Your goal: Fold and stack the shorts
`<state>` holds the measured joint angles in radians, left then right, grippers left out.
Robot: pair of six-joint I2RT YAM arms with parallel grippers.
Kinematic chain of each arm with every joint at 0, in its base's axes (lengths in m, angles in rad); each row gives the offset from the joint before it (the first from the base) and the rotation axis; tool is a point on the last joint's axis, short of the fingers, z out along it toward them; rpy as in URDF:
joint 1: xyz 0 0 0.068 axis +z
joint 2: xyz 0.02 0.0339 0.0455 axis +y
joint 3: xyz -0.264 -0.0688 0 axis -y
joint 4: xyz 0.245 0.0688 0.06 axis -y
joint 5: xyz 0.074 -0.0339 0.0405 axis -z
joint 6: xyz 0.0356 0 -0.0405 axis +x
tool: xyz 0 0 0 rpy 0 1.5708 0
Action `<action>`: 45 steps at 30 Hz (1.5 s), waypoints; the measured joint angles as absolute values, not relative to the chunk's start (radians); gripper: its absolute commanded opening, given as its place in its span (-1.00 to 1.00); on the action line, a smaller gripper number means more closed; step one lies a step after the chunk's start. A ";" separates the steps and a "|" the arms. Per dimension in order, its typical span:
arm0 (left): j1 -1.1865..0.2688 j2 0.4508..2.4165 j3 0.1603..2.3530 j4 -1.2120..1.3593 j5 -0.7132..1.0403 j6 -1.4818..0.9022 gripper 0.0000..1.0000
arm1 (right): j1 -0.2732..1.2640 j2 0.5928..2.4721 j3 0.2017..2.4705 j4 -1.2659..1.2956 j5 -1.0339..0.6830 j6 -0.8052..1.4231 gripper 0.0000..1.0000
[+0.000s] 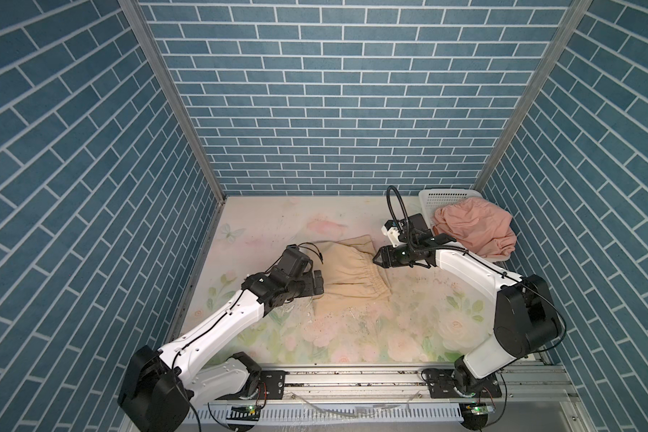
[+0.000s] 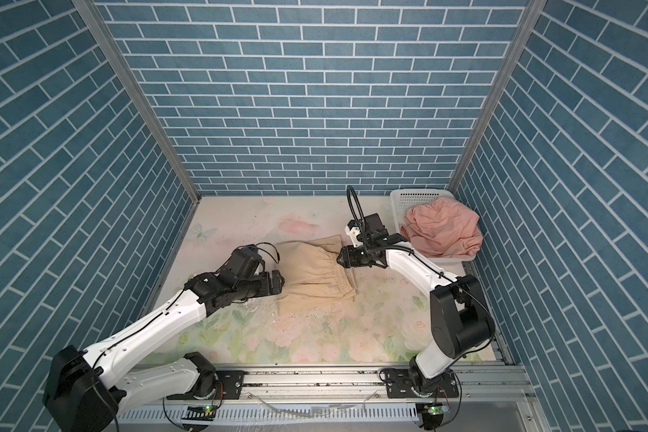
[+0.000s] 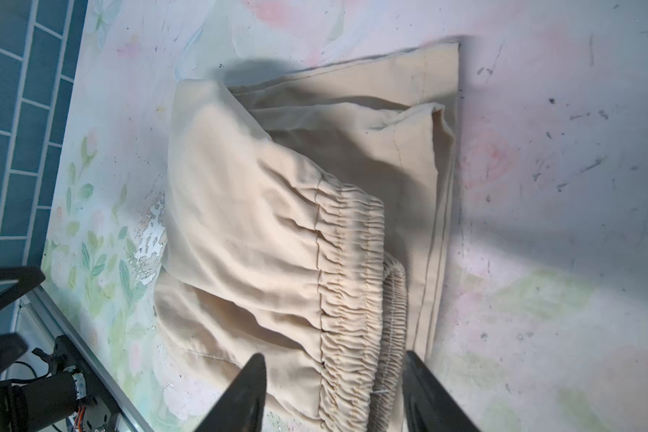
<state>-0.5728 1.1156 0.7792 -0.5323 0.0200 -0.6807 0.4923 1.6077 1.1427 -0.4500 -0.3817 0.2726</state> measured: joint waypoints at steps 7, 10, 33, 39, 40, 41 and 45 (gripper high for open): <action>-0.495 1.216 0.742 -0.424 0.090 -0.611 0.99 | 0.551 1.704 1.027 -0.424 -0.384 0.257 -0.31; -0.493 1.289 0.750 -0.382 0.126 -0.584 0.99 | 0.551 1.710 0.962 -0.399 -0.377 0.259 -0.34; -0.511 0.962 0.597 -0.493 0.230 -0.707 0.99 | 0.596 1.900 1.585 -0.554 -0.343 -0.046 0.34; -0.513 0.897 0.589 -0.507 0.234 -0.717 0.99 | 0.603 2.076 1.710 -0.525 -0.391 -0.096 0.37; -0.515 0.897 0.580 -0.496 0.238 -0.723 0.99 | 0.603 2.106 1.733 -0.522 -0.400 -0.104 0.37; -0.519 0.899 0.571 -0.487 0.240 -0.728 0.99 | 0.604 2.136 1.763 -0.527 -0.406 -0.108 0.37; -0.562 0.924 0.530 -0.454 0.241 -0.752 0.99 | 0.604 2.265 1.889 -0.533 -0.415 -0.128 0.37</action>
